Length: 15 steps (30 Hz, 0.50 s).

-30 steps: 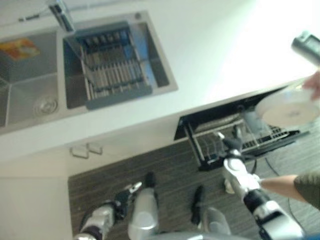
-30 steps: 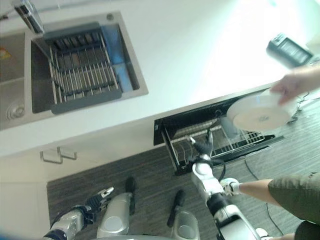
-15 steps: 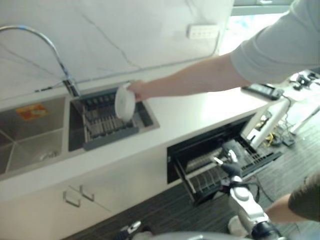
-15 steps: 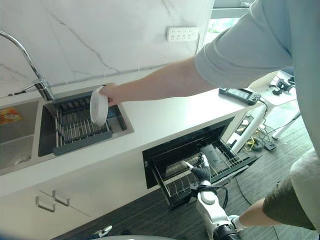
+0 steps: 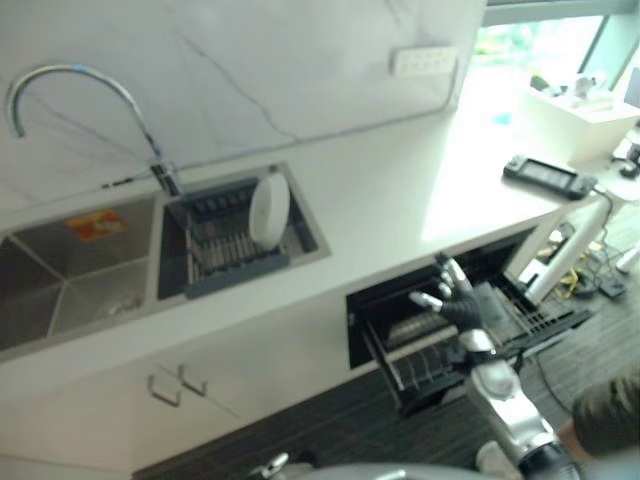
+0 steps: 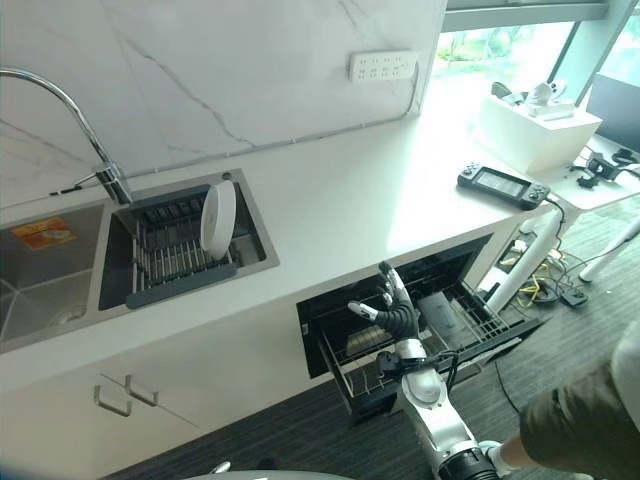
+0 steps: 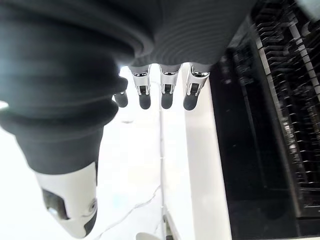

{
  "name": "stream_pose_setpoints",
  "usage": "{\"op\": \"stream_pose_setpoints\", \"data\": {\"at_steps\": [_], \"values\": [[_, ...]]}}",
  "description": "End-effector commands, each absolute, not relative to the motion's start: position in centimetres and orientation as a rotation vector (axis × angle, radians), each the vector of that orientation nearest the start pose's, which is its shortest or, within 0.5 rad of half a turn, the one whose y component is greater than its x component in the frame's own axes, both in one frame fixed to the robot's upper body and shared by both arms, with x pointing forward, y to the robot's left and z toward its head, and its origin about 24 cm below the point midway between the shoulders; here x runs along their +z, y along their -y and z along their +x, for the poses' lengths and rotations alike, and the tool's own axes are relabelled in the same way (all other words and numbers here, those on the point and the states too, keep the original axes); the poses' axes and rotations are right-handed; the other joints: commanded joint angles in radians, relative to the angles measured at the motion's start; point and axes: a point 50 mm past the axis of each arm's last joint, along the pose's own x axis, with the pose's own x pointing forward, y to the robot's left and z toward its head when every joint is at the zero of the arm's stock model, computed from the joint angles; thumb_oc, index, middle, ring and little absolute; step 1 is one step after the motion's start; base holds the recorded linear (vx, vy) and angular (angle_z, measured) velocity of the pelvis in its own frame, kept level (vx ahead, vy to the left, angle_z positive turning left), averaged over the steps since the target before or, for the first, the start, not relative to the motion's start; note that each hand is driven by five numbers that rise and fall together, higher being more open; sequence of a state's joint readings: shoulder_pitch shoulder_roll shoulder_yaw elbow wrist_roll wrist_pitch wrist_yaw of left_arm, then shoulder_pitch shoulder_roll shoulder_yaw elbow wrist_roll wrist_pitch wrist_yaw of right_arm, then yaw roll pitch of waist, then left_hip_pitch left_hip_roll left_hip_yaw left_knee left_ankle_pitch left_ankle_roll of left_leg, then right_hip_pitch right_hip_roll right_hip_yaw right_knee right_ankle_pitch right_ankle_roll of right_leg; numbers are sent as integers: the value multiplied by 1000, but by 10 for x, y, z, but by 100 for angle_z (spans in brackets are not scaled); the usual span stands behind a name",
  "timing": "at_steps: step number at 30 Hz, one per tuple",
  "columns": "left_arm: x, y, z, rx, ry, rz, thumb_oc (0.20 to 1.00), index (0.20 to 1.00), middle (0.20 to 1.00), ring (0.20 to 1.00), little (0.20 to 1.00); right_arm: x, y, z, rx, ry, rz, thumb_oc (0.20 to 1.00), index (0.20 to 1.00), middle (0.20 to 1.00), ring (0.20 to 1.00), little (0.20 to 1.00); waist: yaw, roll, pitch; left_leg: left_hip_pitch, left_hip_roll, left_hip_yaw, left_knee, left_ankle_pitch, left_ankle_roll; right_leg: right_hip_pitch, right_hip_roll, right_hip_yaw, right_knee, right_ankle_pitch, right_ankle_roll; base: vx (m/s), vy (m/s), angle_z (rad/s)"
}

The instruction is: Place the dishes in the dishwasher.

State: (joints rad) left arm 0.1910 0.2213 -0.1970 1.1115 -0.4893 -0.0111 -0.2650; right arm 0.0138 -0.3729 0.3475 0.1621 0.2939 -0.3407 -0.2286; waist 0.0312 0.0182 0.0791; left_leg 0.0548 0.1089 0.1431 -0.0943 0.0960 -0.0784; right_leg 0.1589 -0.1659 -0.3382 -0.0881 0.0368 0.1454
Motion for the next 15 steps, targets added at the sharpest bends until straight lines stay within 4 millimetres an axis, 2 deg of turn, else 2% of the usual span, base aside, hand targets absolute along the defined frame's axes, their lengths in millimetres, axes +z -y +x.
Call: {"op": "stream_pose_setpoints", "data": {"at_steps": [1,2,4,5,6,7,8,9,12,15], "values": [[-165,-209,65,13,-1179,-241,1000,1000,1000,1000,1000,78,144,245,184,383,-19,1000,1000,1000,1000,1000,4,-13,33,24,13,17,11,-69,11,-29,-13,31,83,-41,0,-22,-109,6],[-165,-209,67,25,-1153,-247,1000,1000,1000,1000,1000,86,141,245,222,425,-15,1000,1000,1000,1000,1000,2,-13,36,27,16,19,24,-74,9,-32,-5,38,85,-47,-10,-3,-78,-1],[-164,-207,71,51,-1126,-266,1000,1000,1000,1000,1000,98,142,244,248,482,-44,1000,1000,1000,1000,1000,-9,-25,55,-1,5,38,205,-128,5,-30,4,56,79,-47,-36,49,-4,5],[-163,-207,74,90,-1085,-291,1000,1000,1000,1000,1000,105,147,244,265,515,-70,1000,1000,1000,1000,1000,-1,-30,72,-69,-7,-25,317,-112,-8,-35,7,72,85,-41,-48,-33,207,42],[-159,-206,83,74,-1048,-302,1000,1000,1000,1000,1000,118,146,247,273,569,-97,1000,1000,1000,1000,1000,22,-21,93,-96,12,-75,229,-94,-18,-60,-3,84,100,-42,-31,-108,288,55],[-158,-205,88,40,-1035,-283,1000,1000,1000,1000,1000,123,144,251,274,592,-94,1000,1000,1000,1000,1000,35,-13,102,-101,31,-102,174,-70,-26,-75,-11,88,108,-42,-23,-124,326,35],[-156,-206,95,14,-1023,-260,1000,1000,1000,1000,1000,126,140,254,267,622,-94,1000,1000,1000,1000,1000,34,-8,109,-87,46,-83,133,-57,-28,-79,-20,82,110,-43,-17,41,288,-25],[-158,-205,98,-14,-1055,-213,1000,1000,1000,1000,1000,125,138,254,245,630,-92,1000,1000,1000,1000,1000,34,-14,103,-89,47,-62,112,-48,-35,-61,-42,63,105,-38,3,136,294,-56],[-157,-211,95,-63,-1068,-177,1000,1000,1000,1000,1000,127,140,246,257,636,-44,1000,1000,1000,1000,1000,17,-17,88,-49,30,-37,87,-69,-10,-72,-91,64,147,-15,22,220,235,-14],[-155,-220,95,-30,-1052,-204,1000,1000,1000,1000,1000,131,135,235,336,679,-129,1000,1000,1000,1000,1000,10,-16,70,-26,24,-20,55,-73,5,-58,-111,56,141,-22,36,150,122,-19]]}}
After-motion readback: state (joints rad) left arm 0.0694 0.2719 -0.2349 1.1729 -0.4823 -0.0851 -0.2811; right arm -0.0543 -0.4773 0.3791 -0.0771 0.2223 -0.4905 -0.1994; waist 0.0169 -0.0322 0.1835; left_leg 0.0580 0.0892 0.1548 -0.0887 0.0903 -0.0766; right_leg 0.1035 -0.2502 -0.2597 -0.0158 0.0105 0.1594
